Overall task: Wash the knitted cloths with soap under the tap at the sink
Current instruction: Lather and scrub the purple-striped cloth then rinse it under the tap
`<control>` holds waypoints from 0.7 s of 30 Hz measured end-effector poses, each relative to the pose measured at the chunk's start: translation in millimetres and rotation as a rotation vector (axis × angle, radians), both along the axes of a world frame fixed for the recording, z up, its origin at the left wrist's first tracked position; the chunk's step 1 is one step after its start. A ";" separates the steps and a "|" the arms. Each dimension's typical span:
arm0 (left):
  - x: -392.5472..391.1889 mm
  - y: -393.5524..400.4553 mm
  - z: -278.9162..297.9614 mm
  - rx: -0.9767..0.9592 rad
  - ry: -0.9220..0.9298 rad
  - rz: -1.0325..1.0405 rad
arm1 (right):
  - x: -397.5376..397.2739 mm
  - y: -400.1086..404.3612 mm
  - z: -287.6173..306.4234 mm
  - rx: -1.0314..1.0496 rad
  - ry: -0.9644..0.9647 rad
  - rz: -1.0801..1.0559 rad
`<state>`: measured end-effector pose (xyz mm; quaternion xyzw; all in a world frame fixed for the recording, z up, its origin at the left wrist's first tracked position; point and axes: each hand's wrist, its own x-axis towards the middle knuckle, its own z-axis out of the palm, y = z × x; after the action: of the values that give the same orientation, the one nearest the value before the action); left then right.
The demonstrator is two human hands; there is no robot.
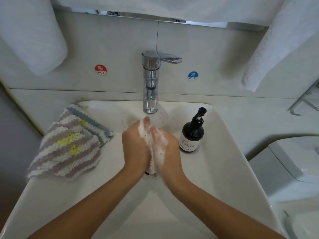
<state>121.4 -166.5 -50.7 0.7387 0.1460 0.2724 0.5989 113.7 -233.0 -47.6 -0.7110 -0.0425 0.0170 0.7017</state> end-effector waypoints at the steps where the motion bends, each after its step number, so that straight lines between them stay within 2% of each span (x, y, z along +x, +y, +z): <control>1: -0.4 1.6 -1.8 0.029 0.009 -0.032 | 3.2 0.0 0.1 -0.028 -0.011 0.009; 6: 2.3 22.0 10.5 0.265 0.014 -0.165 | 26.9 -15.5 11.6 0.032 0.040 -0.095; 8: 4.3 38.6 21.1 0.317 0.022 -0.278 | 26.9 -23.1 16.4 0.022 0.028 -0.059; 11: 0.8 54.3 33.2 0.290 0.137 -0.467 | 28.5 -27.1 20.4 0.001 0.035 -0.023; 16: -2.0 63.5 40.4 0.278 0.264 -0.725 | 38.1 -36.4 24.6 0.036 0.018 -0.131; 18: -0.6 64.6 36.7 0.302 0.264 -0.756 | 39.4 -39.6 26.1 0.056 0.022 -0.167; 21: 2.0 66.3 31.4 0.347 0.212 -0.677 | 39.3 -40.2 25.6 0.076 0.022 -0.208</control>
<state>123.4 -100.2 -19.3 0.8595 -0.0929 0.0023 0.5026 153.0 -273.1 -22.0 -0.6841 0.0386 -0.0495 0.7267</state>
